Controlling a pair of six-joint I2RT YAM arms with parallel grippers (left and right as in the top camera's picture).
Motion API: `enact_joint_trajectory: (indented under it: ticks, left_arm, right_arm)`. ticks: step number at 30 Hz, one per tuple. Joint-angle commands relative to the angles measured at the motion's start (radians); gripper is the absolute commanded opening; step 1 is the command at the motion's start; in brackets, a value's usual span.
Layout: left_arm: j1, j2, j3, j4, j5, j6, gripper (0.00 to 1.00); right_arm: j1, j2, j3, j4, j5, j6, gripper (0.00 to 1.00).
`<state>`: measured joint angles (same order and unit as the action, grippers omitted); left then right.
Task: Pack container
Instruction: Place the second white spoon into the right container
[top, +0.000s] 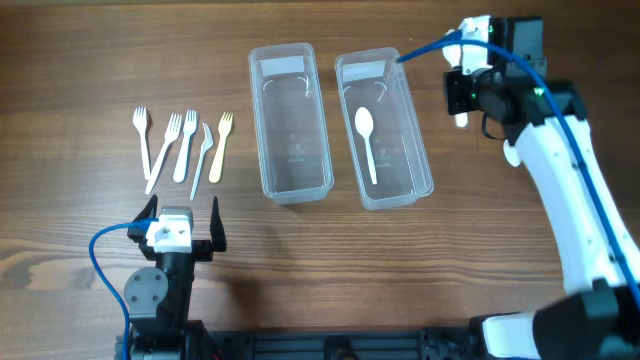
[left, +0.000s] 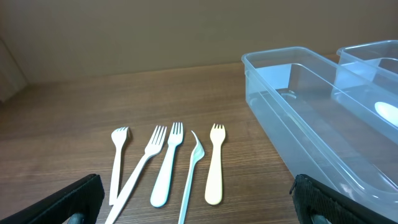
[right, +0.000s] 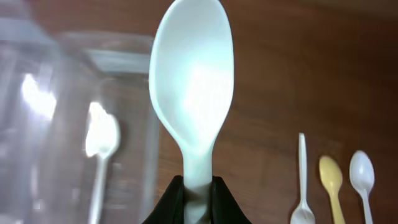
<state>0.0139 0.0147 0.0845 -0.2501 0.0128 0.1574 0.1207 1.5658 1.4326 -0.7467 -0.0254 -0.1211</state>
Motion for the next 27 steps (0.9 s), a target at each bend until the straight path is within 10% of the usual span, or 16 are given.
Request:
enact_joint_trajectory:
  ticks: [1, 19, 22, 27]
  left_arm:
    - [-0.001, -0.007, -0.008, 0.003, 0.001, 0.019, 1.00]
    - [-0.001, -0.007, -0.008, 0.003, 0.001, 0.019, 1.00]
    - [-0.001, -0.007, -0.008, 0.003, 0.001, 0.019, 1.00]
    - [-0.001, -0.007, -0.008, 0.003, 0.001, 0.019, 1.00]
  right_arm:
    - [0.079, 0.012, -0.006, -0.016, -0.028, 0.023, 0.04]
    - [0.168, 0.341, -0.034, 0.029, -0.081, 0.074, 0.04]
    - [0.182, 0.341, -0.034, 0.035, -0.080, 0.072, 0.38]
    - [0.190, 0.329, -0.026, 0.035, -0.080, 0.071, 0.53]
